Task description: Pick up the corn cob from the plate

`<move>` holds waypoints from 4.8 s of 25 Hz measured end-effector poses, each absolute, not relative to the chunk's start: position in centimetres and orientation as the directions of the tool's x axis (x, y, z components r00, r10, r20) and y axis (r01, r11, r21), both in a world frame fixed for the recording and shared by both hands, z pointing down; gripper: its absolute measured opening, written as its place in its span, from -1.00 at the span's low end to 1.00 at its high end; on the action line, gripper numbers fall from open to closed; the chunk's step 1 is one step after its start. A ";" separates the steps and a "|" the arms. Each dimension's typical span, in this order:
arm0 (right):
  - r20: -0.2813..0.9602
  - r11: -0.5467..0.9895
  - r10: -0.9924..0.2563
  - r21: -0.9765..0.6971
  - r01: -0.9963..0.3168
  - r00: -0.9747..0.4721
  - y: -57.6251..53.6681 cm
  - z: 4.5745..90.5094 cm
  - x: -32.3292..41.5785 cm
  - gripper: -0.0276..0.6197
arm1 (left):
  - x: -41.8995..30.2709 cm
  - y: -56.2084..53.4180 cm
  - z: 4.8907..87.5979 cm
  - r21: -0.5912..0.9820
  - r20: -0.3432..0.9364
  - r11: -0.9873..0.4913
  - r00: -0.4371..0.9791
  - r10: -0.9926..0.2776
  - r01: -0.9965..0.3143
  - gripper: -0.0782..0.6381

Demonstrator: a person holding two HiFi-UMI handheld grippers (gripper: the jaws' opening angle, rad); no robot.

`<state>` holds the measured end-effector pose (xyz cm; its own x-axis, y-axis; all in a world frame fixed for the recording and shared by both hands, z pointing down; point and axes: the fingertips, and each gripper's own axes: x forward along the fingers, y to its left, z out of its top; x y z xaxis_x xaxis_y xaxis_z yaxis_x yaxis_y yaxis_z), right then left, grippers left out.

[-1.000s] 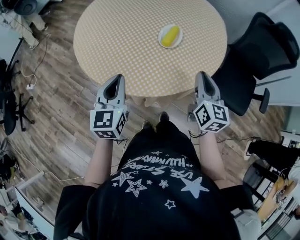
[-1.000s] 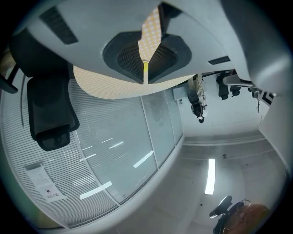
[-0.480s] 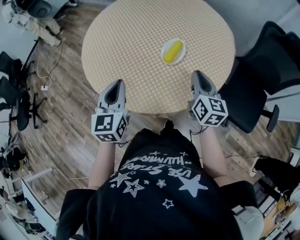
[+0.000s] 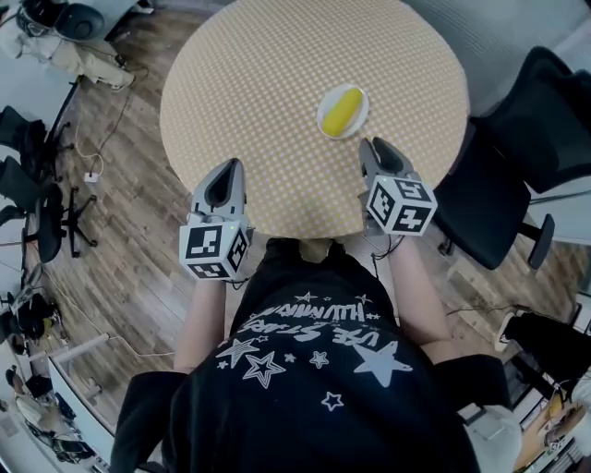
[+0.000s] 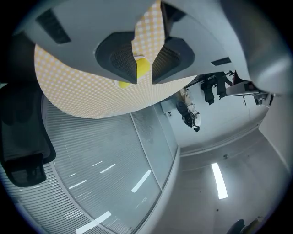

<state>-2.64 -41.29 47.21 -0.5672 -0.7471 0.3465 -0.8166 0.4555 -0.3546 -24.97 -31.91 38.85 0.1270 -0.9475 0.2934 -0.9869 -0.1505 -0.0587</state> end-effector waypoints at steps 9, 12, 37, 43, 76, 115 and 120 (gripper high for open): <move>0.456 0.348 -0.735 -0.382 -0.856 -0.502 -43.9 49.0 -5.5 -0.13 | -27.6 -37.3 39.8 -0.046 0.296 -0.264 0.239 -0.925 -0.964 -0.76; 0.501 0.312 -0.709 -0.409 -0.857 -0.497 -45.2 50.2 -6.6 -0.06 | -28.5 -39.0 40.4 -0.034 0.302 -0.285 0.262 -0.917 -0.958 -0.76; 0.843 -0.030 -0.506 -0.229 -0.973 -0.183 -55.0 59.7 -8.6 0.01 | -37.0 -46.4 45.8 0.126 0.348 -0.380 0.400 -0.848 -0.916 -0.76; 0.893 -0.057 -0.430 -0.177 -0.983 -0.136 -55.1 61.9 -8.2 0.01 | -37.1 -47.0 46.3 0.139 0.349 -0.405 0.428 -0.834 -0.903 -0.76; 0.451 0.128 -0.689 -0.695 -0.708 -0.567 -51.5 51.8 -8.5 -0.08 | -33.1 -43.1 44.3 0.059 0.343 -0.410 0.404 -0.848 -0.910 -0.76; -0.150 0.658 -0.411 -0.732 -0.179 -0.899 -34.0 37.5 -2.2 -0.08 | -24.7 -20.3 40.2 0.005 0.307 0.064 -0.060 -0.950 -0.998 -0.76; -0.090 0.614 -0.465 -0.749 -0.248 -0.880 -30.9 37.5 -3.0 -0.08 | -25.7 -17.9 40.2 0.024 0.298 0.016 -0.008 -0.954 -1.000 -0.76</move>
